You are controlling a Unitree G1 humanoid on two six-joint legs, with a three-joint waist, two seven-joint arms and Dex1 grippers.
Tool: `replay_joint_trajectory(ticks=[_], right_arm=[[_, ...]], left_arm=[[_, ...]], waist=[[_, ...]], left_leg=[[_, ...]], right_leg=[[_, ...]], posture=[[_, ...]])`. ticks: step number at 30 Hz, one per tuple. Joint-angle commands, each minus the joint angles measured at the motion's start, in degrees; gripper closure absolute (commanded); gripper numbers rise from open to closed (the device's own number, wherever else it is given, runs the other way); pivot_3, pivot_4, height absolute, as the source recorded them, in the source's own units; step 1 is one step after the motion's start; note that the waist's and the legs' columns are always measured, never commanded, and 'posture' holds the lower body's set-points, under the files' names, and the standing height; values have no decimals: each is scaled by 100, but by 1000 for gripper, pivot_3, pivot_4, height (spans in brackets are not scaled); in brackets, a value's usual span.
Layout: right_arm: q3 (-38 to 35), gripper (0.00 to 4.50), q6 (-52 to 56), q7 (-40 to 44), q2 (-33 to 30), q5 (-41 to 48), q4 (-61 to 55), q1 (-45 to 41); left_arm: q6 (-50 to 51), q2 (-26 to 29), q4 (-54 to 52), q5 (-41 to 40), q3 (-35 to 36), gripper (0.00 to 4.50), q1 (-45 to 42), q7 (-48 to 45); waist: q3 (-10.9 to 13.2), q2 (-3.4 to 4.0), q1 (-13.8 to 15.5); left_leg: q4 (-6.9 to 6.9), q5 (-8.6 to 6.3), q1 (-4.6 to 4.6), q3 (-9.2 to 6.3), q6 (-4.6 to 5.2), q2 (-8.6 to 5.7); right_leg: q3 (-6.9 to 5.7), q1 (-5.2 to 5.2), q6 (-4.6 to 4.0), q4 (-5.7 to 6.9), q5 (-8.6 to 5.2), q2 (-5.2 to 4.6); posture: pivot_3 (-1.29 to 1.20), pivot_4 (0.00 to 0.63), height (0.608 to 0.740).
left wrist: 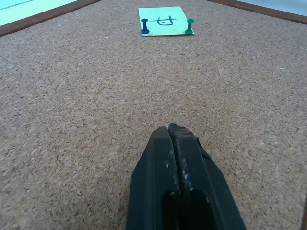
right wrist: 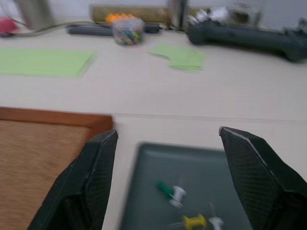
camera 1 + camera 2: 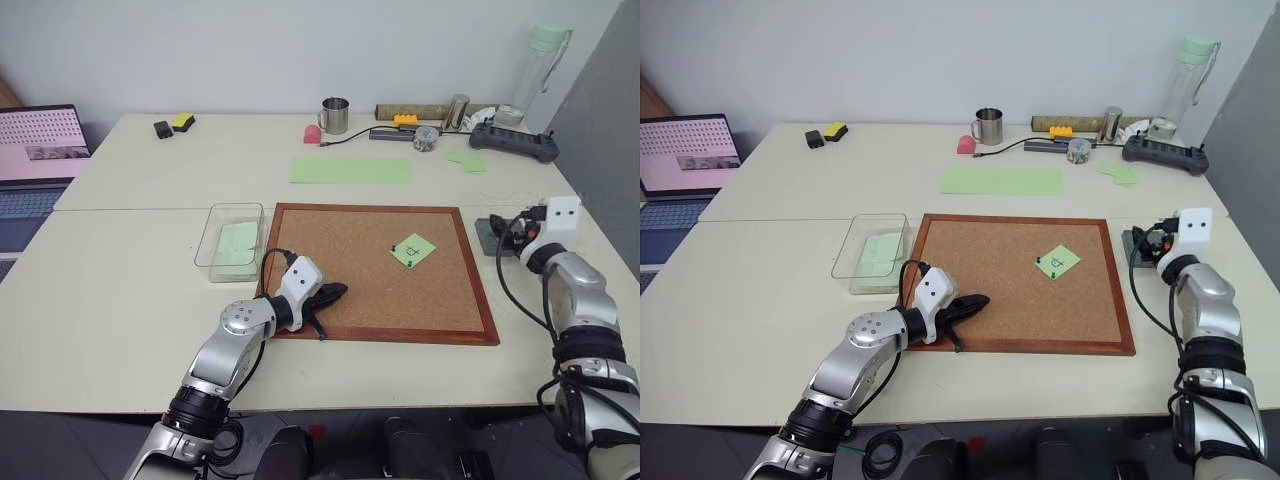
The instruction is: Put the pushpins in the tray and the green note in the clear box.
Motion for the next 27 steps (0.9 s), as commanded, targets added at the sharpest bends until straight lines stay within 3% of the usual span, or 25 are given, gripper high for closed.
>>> replay_joint_trajectory(ticks=[1,7,18,27], right_arm=[[512,1096,697,884,75,543,-1625,627],[1148,1096,1001,1144,156,417,-2550,1288],[1656,1096,747,1090,554,-6,-2222,1269],[1579,2868,624,1021,664,-105,-1921,1187]], left_arm=[[189,102,223,135,-111,4500,169,-40],[177,100,241,136,-116,4500,149,-57],[136,108,262,167,-113,4500,91,-46],[147,117,234,166,-85,4500,92,-12]], waist=[[-1,2,7],[-2,3,34],[-3,3,38],[-2,3,37]], left_leg=[[1,0,1,-1,0,2],[3,0,-1,-20,0,-2],[2,0,-2,-22,0,-3],[2,0,-1,-21,0,-3]], right_leg=[[-1,0,0,1,0,1],[-5,2,2,-1,-1,-4],[-10,1,18,-1,-9,-3],[-10,2,19,-2,-10,-3]], posture=[[0,150,740],[0,150,740],[0,150,740],[0,150,740]])
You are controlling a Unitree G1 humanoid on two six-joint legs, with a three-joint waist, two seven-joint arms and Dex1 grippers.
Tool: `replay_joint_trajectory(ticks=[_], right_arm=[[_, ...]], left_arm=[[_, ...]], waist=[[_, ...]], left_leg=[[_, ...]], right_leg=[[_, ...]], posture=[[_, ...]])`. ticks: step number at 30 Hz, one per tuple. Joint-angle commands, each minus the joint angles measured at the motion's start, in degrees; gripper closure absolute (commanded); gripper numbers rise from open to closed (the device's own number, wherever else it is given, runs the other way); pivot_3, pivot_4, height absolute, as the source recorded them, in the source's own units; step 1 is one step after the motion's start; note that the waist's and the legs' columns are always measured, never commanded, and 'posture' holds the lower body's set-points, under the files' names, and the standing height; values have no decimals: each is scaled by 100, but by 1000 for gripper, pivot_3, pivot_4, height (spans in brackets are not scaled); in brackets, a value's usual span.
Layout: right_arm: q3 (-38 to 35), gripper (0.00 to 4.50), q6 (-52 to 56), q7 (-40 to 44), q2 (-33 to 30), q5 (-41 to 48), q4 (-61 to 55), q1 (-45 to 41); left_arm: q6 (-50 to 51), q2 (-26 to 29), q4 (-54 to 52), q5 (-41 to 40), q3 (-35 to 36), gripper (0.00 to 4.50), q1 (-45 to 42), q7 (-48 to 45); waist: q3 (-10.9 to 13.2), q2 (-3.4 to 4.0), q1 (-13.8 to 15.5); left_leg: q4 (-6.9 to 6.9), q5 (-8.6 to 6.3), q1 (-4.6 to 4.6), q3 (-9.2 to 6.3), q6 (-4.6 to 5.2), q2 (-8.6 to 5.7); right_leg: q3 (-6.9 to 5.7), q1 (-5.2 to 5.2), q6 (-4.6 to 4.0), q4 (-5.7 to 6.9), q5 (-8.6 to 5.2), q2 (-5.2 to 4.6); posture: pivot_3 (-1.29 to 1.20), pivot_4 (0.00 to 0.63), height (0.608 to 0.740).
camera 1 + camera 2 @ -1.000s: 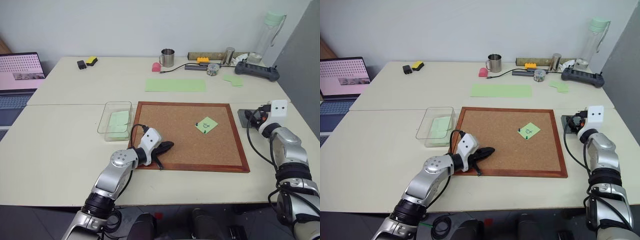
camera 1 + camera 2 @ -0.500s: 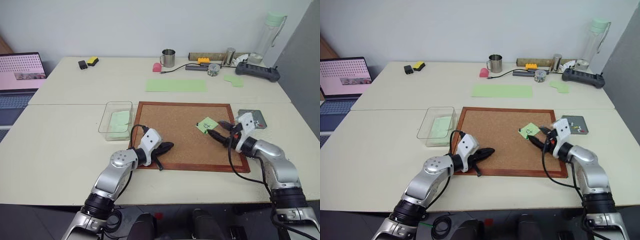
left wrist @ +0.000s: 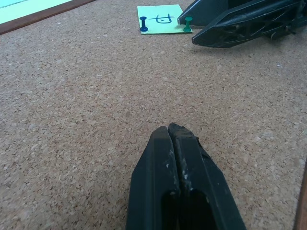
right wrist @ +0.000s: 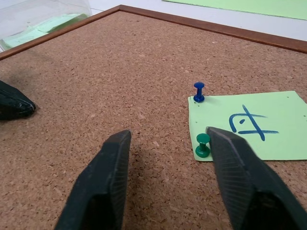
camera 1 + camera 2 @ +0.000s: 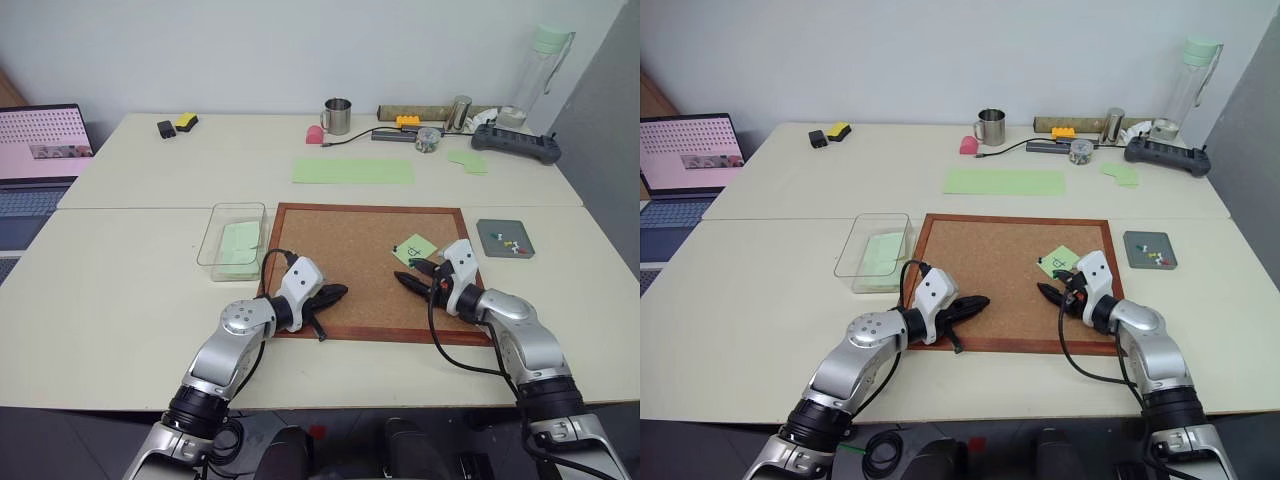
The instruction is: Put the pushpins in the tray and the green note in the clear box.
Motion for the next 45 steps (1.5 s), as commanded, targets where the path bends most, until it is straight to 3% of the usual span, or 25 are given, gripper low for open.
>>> replay_joint_trajectory(ticks=[1,9,16,21,30,36,41,45], right_arm=[[-89,3059,-105,-2,20,-3,-30,-91],[-186,4480,-93,-71,107,26,12,-133],[-326,4480,-39,-46,97,168,-163,-137],[-628,4480,303,30,142,762,-825,-156],[-1272,4480,698,-384,27,1245,-1064,-299],[-1663,4480,158,-1458,-536,254,273,-777],[-1749,4480,-111,-1456,-846,54,1369,-1114],[-1843,3805,-247,-1409,-899,81,1992,-1352]], left_arm=[[155,97,197,157,-77,4500,131,13],[177,82,195,149,-105,4500,131,0],[180,99,236,145,-85,4500,106,-14],[188,116,210,146,-118,4500,150,-53],[137,118,308,157,-140,4500,78,-97],[80,111,347,178,-150,4500,74,-138],[13,87,356,199,-209,4500,60,-171],[-32,97,423,216,-164,4500,34,-130]], waist=[[0,0,0],[0,0,0],[0,0,-2],[0,1,-3],[0,0,1],[-1,-1,10],[-2,2,1],[-3,4,3]], left_leg=[[0,0,0,0,0,0],[0,0,0,0,0,1],[0,0,0,0,0,0],[0,0,-2,-4,0,1],[0,0,-2,-10,0,1],[1,0,-2,2,0,-4],[-3,0,-1,13,0,-1],[1,0,-1,20,1,-3]], right_leg=[[-1,0,0,0,0,0],[-2,0,-2,0,1,0],[-1,0,-2,1,1,0],[-2,-2,-9,1,5,0],[-4,-1,-5,0,3,0],[0,-1,-4,0,4,-3],[0,0,-19,0,10,0],[7,1,-17,0,11,-1]], posture=[[0,150,740],[0,150,740],[0,150,740],[0,150,740],[0,150,740],[0,150,740],[0,150,740],[0,150,740]])
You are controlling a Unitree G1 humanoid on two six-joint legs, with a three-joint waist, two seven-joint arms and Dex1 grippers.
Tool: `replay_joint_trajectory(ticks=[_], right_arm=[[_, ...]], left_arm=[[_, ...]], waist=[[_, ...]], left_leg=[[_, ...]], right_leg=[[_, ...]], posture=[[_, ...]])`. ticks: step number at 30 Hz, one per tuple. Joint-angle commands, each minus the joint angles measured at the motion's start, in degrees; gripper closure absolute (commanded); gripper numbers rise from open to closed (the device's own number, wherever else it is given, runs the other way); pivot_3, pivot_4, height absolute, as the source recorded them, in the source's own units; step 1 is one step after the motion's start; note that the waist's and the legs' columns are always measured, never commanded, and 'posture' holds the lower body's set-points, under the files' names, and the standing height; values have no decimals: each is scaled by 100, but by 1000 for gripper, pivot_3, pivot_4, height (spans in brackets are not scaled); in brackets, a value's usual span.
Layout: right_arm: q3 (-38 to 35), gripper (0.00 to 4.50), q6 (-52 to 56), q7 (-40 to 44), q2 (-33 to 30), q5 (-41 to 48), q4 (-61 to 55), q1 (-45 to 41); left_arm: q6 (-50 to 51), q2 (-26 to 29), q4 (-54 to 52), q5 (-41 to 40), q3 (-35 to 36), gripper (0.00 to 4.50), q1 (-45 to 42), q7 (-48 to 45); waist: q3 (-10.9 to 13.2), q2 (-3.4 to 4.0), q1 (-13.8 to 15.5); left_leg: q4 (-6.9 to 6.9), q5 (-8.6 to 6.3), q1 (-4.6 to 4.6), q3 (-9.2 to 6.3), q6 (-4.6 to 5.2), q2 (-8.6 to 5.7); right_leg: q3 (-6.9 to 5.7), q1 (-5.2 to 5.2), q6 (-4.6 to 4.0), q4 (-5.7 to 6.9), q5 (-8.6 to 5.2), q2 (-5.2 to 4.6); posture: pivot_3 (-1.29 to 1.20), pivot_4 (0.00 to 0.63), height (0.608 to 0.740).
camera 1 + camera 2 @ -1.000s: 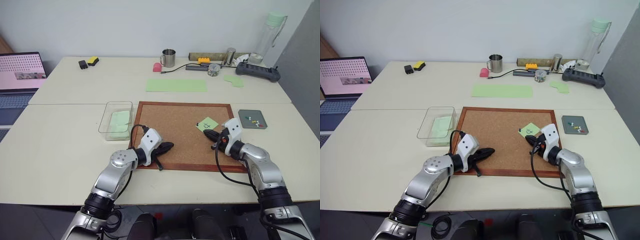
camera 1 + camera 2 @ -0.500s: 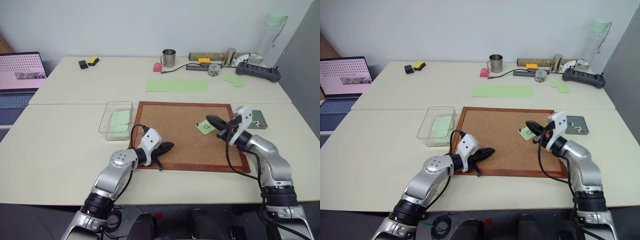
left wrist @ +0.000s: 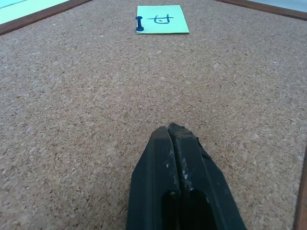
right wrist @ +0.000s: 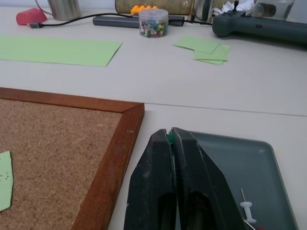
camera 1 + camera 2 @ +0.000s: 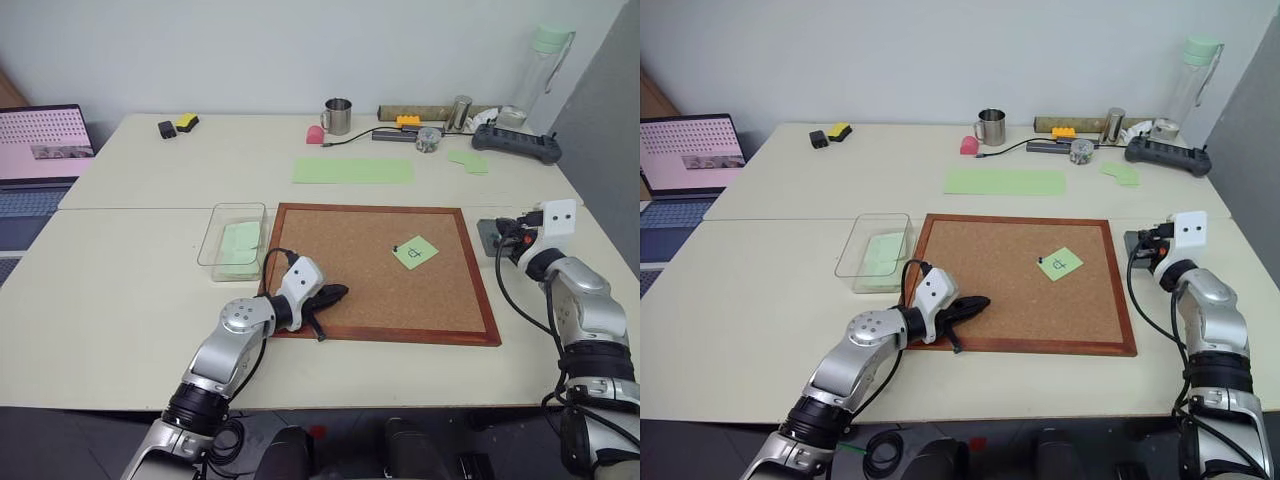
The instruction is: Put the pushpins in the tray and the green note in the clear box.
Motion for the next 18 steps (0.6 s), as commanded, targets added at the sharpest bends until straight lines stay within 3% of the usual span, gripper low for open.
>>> replay_joint_trajectory(ticks=[1,10,16,18], right_arm=[[-182,3571,-287,63,-133,16,404,-322],[-269,1474,-622,-23,-226,-27,740,-401],[-73,366,-750,372,-50,99,296,-335],[111,366,-674,662,92,193,-55,-241]], left_arm=[[99,69,278,191,-103,4500,118,16],[141,69,193,174,-86,4500,198,51],[150,73,199,163,-81,4500,194,35],[149,75,213,167,-79,4500,180,29]], waist=[[0,0,4],[0,1,2],[0,1,-1],[0,1,-11]], left_leg=[[0,0,0,1,0,-2],[0,0,-1,-1,0,0],[0,0,0,0,1,0],[0,0,0,0,1,0]], right_leg=[[1,0,2,0,1,-1],[0,0,2,-1,2,-1],[1,0,2,-1,2,0],[1,0,2,0,1,0]], posture=[[0,150,740],[0,150,740],[0,150,740],[0,150,740]])
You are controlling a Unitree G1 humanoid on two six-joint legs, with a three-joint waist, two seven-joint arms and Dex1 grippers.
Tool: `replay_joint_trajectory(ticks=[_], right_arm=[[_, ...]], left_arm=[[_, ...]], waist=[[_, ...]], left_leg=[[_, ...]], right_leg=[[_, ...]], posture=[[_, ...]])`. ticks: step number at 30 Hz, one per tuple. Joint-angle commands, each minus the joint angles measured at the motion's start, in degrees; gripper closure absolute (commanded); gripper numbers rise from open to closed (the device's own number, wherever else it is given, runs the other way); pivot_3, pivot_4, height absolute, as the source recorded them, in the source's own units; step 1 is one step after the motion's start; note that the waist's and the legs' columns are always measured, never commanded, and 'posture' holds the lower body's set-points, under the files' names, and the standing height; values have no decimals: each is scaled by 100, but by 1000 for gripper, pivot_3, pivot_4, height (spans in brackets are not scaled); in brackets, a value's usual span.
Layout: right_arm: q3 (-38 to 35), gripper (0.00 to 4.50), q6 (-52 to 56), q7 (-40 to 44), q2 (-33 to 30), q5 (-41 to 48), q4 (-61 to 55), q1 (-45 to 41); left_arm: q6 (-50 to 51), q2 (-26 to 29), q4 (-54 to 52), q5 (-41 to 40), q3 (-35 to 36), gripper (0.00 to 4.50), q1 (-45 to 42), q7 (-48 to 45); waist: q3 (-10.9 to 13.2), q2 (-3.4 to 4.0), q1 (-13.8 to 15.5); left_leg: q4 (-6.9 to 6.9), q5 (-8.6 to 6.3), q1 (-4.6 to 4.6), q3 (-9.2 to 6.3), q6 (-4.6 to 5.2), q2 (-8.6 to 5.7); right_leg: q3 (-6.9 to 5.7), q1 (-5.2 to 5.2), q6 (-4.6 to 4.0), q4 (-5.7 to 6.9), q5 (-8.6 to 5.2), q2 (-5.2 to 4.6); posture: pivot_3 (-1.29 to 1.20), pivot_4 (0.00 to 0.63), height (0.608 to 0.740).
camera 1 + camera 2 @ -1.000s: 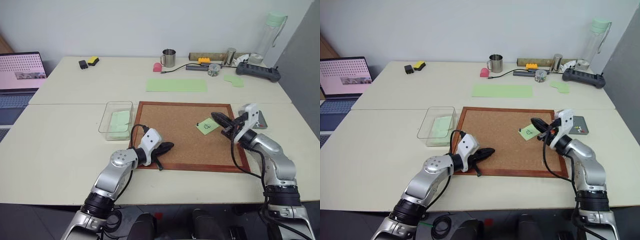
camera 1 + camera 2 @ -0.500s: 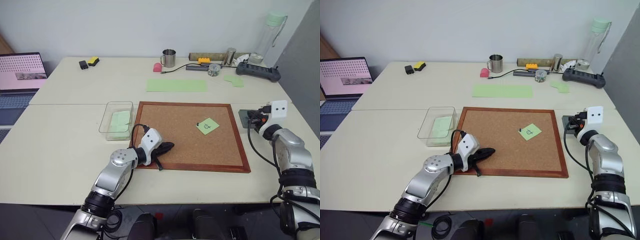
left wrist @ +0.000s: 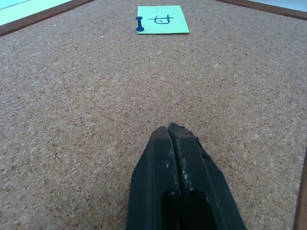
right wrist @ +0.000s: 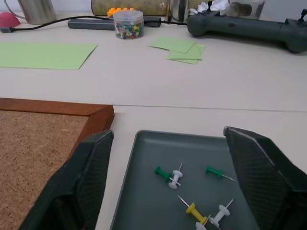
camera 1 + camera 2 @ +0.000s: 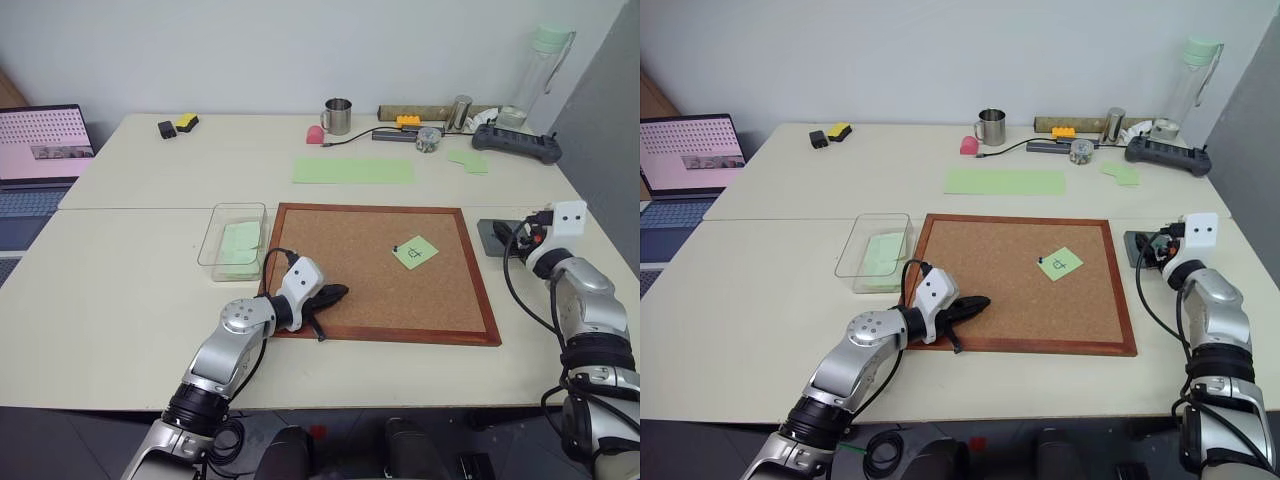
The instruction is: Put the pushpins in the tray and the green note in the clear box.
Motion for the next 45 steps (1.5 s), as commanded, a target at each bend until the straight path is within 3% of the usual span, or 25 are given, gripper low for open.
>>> replay_joint_trajectory(ticks=[1,8,14,21,24,40,45], right_arm=[[299,366,13,616,226,237,-913,59],[1323,366,549,1245,864,260,-2116,536],[1893,366,858,943,1129,-267,-1848,361],[1991,366,775,900,1320,-466,-1600,194],[1942,806,731,880,1385,-501,-1492,116],[1777,4344,564,787,1442,-499,-1192,-54],[1778,4460,550,821,1421,-498,-1191,-56]], left_arm=[[165,73,233,165,-111,4500,152,4],[201,59,192,164,-121,4500,153,18],[234,85,156,158,-110,4500,167,19],[250,120,96,159,-73,4500,227,39],[259,113,82,158,-74,4500,237,52],[229,101,74,152,-75,4500,258,112],[232,110,66,148,-74,4500,265,103]], waist=[[-1,2,-13],[-2,3,5],[-2,3,4],[-2,3,2],[-2,3,-4],[-2,3,-8],[-2,3,-10]], left_leg=[[0,0,0,0,0,2],[0,0,-1,-14,0,2],[1,0,0,-26,0,1],[-1,0,-1,-26,-1,1],[-1,0,0,-26,-1,2],[-2,0,0,-24,-1,2],[-2,0,0,-24,0,3]], right_leg=[[0,-1,0,0,0,1],[-9,1,1,1,0,2],[-8,-1,0,1,0,1],[-9,-2,0,0,0,1],[-10,-2,0,0,0,2],[-8,-3,-1,1,0,2],[-9,-3,-1,1,0,3]], posture=[[0,150,740],[0,150,740],[0,150,740],[0,150,740],[0,150,740],[0,150,740],[0,150,740]])
